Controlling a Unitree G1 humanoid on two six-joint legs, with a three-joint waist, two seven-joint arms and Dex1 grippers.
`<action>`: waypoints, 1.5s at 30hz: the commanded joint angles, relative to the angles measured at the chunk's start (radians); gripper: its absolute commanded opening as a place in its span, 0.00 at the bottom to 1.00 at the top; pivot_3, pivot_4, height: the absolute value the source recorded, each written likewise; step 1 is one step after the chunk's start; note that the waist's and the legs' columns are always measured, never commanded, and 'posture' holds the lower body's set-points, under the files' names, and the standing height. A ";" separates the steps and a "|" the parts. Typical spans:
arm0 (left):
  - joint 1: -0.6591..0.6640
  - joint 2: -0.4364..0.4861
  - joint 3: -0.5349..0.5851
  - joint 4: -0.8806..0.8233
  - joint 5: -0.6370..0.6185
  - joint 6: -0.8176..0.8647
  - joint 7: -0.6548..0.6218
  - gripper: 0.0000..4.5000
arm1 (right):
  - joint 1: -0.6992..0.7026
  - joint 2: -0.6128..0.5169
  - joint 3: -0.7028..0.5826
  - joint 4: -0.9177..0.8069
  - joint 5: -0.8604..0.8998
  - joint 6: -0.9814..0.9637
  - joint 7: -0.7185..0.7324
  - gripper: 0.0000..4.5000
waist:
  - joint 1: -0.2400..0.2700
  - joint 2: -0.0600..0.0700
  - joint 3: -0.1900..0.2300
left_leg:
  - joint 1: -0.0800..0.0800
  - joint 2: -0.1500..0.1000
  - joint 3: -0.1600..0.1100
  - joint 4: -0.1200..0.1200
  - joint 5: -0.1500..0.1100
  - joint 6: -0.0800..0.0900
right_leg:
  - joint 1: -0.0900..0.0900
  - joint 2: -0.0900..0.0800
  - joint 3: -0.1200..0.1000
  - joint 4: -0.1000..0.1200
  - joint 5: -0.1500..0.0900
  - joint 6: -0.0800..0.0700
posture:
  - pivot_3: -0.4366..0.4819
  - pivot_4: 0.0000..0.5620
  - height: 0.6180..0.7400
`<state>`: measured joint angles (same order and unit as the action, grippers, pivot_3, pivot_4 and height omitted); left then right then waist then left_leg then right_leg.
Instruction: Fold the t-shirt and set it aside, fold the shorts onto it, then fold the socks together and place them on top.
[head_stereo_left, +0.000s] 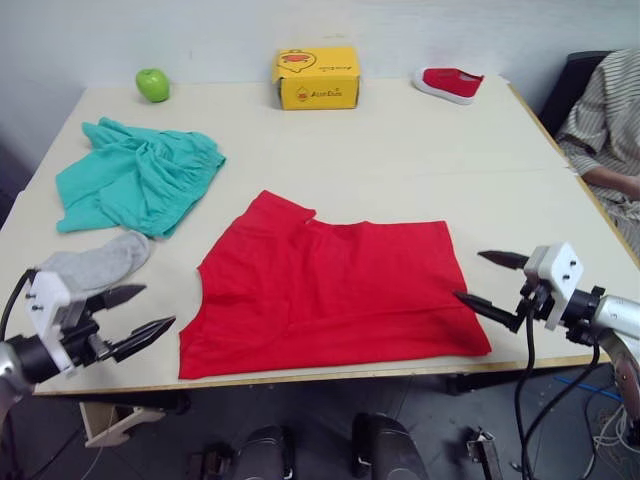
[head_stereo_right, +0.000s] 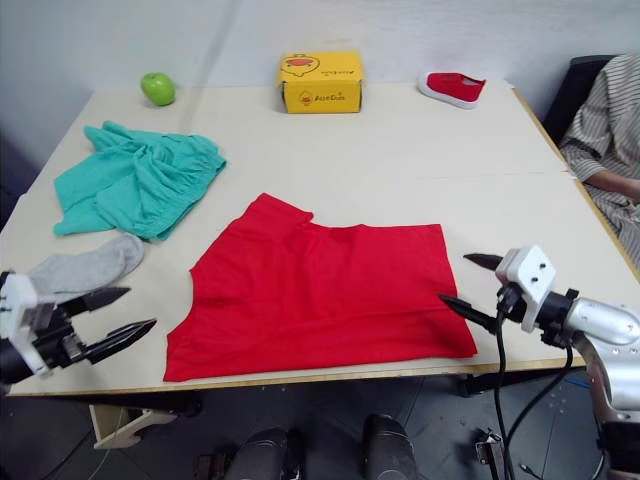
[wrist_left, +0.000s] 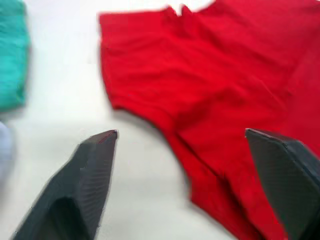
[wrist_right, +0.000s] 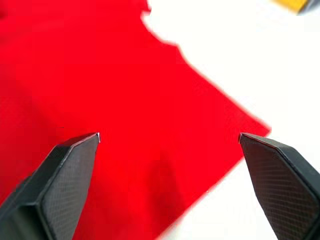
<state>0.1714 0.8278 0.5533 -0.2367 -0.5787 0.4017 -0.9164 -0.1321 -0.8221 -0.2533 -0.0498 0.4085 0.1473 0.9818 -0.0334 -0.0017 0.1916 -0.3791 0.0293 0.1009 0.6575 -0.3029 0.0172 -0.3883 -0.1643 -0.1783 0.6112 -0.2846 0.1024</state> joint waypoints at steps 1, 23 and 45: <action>-0.106 0.012 -0.079 0.031 0.045 -0.013 0.029 0.99 | -0.078 0.019 0.004 0.067 -0.002 -0.011 -0.009 1.00 | 0.015 0.001 0.001 | -0.002 0.000 0.002 0.001 0.000 0.001 | -0.001 0.000 0.001 0.001 0.001 0.001 | 0.48 0.27 1.00; -0.768 -0.064 -0.452 0.569 0.237 0.132 0.086 0.99 | -0.885 0.202 0.267 1.189 -0.334 -0.095 0.044 1.00 | -0.003 0.000 0.003 | -0.008 0.003 0.019 0.006 0.003 -0.003 | -0.011 0.012 0.015 0.001 0.004 0.004 | 0.48 0.27 1.00; -0.766 -0.104 -0.465 0.542 0.259 0.148 0.078 1.00 | -0.956 0.220 0.218 1.336 -0.396 -0.062 -0.017 0.81 | 0.000 0.000 0.003 | -0.008 0.004 0.019 0.007 0.003 -0.003 | -0.014 0.013 0.020 0.004 0.004 0.004 | 0.48 0.27 1.00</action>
<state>-0.5791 0.7160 0.0747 0.3168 -0.3225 0.5550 -0.8320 -1.0800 -0.6080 -0.0284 1.2742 0.0120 0.0723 0.9430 -0.0333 -0.0016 0.1946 -0.3868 0.0334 0.1203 0.6643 -0.3002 0.0143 -0.4021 -0.1516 -0.1587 0.6156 -0.2810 0.1064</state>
